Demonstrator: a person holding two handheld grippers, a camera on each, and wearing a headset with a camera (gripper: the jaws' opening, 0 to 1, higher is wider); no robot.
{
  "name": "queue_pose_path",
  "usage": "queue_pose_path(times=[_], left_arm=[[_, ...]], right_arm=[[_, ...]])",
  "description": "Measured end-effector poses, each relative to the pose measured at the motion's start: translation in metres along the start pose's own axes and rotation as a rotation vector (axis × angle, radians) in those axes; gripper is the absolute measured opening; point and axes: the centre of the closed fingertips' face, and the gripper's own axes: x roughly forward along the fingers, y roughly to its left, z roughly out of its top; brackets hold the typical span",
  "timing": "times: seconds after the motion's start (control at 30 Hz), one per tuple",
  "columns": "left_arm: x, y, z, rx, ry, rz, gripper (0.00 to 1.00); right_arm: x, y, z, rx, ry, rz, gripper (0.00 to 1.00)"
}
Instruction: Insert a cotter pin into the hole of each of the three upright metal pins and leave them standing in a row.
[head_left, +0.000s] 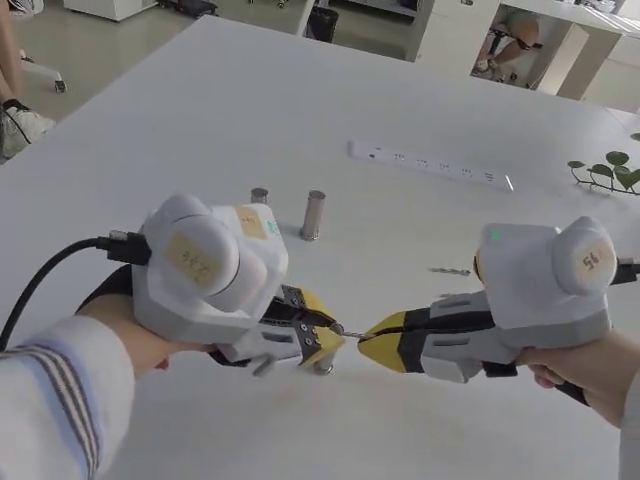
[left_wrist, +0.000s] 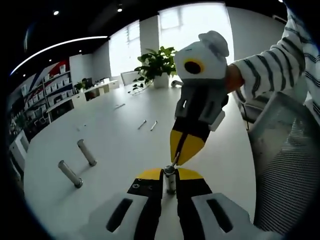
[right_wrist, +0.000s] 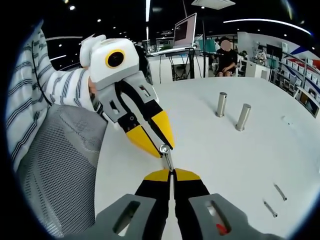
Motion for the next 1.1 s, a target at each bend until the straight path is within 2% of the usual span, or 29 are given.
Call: queue_pose_path(times=[0.17, 0.3, 0.43, 0.57, 0.7, 0.87, 1.1], left_arm=[[0.0, 0.0, 0.0, 0.005, 0.005, 0.002, 0.06], [0.0, 0.001, -0.001, 0.011, 0.012, 0.003, 0.06], [0.001, 0.001, -0.002, 0.032, 0.023, 0.011, 0.06], [0.001, 0.0, -0.003, 0.028, 0.026, 0.007, 0.06], [0.001, 0.0, -0.003, 0.025, 0.026, 0.006, 0.06], [0.0, 0.0, -0.002, 0.035, 0.03, 0.005, 0.06], [0.0, 0.002, -0.002, 0.051, 0.034, 0.012, 0.06]], right_arm=[[0.005, 0.001, 0.003, -0.018, 0.018, -0.009, 0.0], [0.005, -0.002, 0.004, -0.025, 0.012, -0.024, 0.0], [0.001, -0.004, 0.005, -0.017, 0.004, -0.037, 0.02], [-0.005, 0.001, 0.007, -0.031, 0.004, -0.021, 0.05], [-0.007, 0.001, 0.006, -0.05, 0.016, -0.028, 0.06], [-0.007, -0.001, 0.004, -0.038, 0.023, -0.032, 0.0], [-0.006, 0.0, 0.01, -0.053, 0.022, -0.028, 0.0]])
